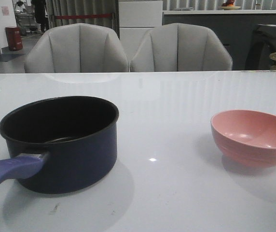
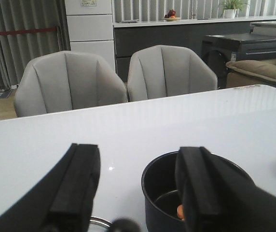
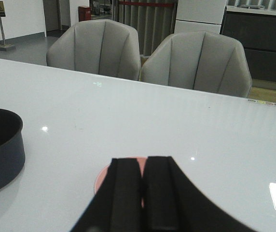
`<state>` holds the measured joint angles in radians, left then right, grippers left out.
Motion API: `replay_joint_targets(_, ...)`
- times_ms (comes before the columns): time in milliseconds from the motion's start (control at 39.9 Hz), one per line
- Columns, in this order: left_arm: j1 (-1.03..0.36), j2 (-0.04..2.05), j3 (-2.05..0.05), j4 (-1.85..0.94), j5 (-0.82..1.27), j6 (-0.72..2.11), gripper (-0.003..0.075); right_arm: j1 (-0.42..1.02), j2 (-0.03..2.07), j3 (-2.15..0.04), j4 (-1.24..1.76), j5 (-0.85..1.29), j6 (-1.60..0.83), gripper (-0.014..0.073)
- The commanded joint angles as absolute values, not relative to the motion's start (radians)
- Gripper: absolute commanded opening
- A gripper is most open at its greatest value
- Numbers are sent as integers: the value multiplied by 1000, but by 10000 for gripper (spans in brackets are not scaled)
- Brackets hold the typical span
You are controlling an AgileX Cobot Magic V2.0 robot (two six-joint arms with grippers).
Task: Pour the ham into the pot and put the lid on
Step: 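Grasp the blue knob of the glass lid with the left gripper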
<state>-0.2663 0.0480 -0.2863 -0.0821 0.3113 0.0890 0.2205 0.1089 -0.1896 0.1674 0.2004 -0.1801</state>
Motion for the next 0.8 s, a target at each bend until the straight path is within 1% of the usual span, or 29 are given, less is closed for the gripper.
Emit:
replay_joint_targets(0, -275, 95, -357, -71, 252, 82, 468, 223, 118, -217, 170, 118, -184, 145)
replay_joint_targets(100, -275, 160, -411, -43, 294, 82, 564, 223, 118, -217, 170, 118, -184, 145)
replay_joint_targets(200, -269, 244, -462, -42, 333, 82, 614, 223, 118, -217, 170, 118, -184, 145)
replay_joint_targets(276, -254, 308, -500, -45, 347, 65, 618, 223, 118, -217, 170, 118, -184, 145)
replay_joint_targets(426, -195, 426, -568, -41, 371, -64, 618, 223, 118, -217, 170, 118, -184, 145)
replay_joint_targets(777, 5, 818, -796, -54, 649, -85, 633, 223, 118, -217, 170, 118, -184, 145)
